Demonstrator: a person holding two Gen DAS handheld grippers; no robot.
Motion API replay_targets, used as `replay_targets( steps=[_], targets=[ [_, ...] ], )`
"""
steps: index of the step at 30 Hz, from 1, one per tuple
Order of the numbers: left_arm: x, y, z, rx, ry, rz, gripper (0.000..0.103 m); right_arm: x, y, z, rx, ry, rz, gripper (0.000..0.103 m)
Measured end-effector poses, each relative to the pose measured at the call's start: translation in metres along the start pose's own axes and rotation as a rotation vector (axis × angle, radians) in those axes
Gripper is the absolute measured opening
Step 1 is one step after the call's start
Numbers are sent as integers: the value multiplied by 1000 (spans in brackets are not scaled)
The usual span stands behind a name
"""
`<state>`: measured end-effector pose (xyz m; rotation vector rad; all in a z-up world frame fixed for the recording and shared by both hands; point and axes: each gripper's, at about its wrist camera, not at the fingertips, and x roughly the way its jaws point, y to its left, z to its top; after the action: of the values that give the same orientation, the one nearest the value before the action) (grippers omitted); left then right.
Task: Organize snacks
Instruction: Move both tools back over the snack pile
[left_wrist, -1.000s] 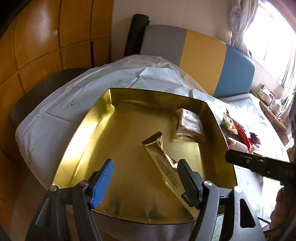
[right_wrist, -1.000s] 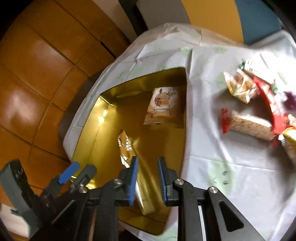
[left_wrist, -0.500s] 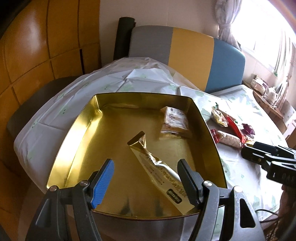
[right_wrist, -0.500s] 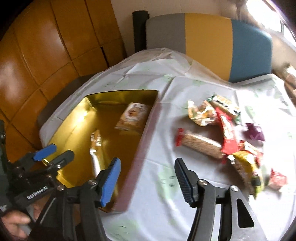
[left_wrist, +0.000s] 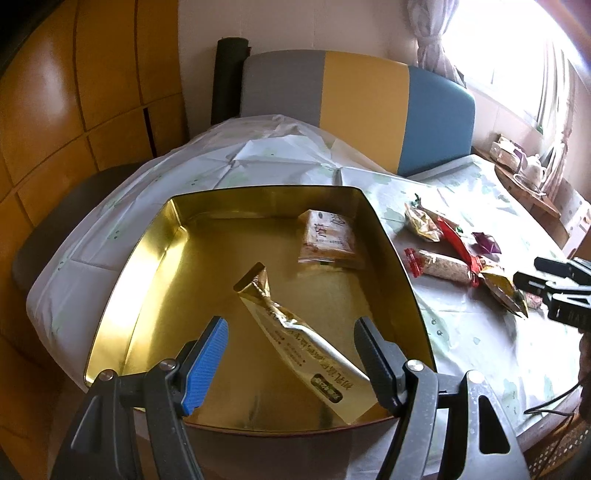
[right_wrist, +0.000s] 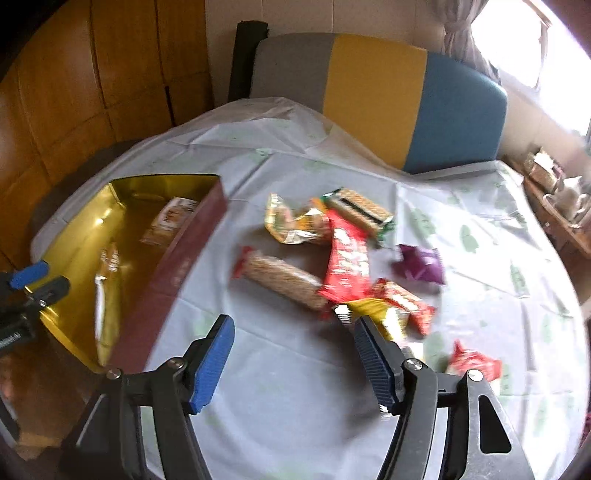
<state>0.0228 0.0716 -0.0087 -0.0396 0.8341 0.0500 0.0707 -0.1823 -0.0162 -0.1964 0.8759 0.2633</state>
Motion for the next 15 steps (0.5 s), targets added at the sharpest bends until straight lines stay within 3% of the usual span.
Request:
replay_targets(
  steps=[9, 15],
  targets=[
    [-1, -12, 4, 8, 4, -34, 72, -8, -47, -1, -61, -13, -116, 77],
    [3, -18, 14, -3, 19, -44, 72, 5, -109, -6, -16, 9, -222, 79]
  ],
)
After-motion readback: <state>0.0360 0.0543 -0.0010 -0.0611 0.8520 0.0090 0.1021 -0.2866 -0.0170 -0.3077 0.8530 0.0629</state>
